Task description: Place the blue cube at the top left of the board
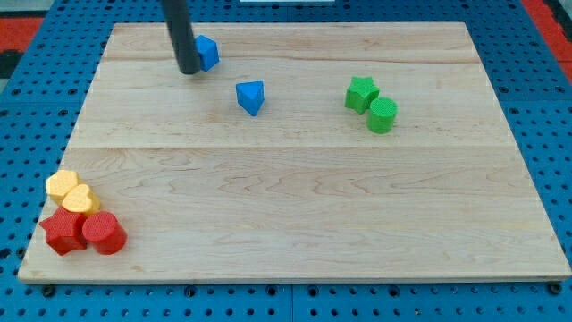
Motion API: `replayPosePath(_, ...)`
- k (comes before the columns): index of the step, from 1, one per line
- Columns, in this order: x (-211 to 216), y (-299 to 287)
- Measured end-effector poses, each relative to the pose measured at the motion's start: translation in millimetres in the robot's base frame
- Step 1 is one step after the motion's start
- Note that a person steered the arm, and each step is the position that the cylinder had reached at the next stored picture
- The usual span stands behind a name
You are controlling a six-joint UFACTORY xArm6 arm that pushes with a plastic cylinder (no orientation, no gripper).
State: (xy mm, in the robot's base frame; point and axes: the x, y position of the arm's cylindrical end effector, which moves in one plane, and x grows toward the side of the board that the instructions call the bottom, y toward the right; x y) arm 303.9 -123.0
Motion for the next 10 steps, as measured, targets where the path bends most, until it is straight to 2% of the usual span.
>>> replayPosePath(1,0,49)
replayPosePath(2,-25,45)
replayPosePath(4,-59,-67)
replayPosePath(5,-61,-81)
replayPosePath(6,-39,-74)
replayPosePath(7,-32,-101)
replayPosePath(9,-56,-114)
replayPosePath(10,-21,-104)
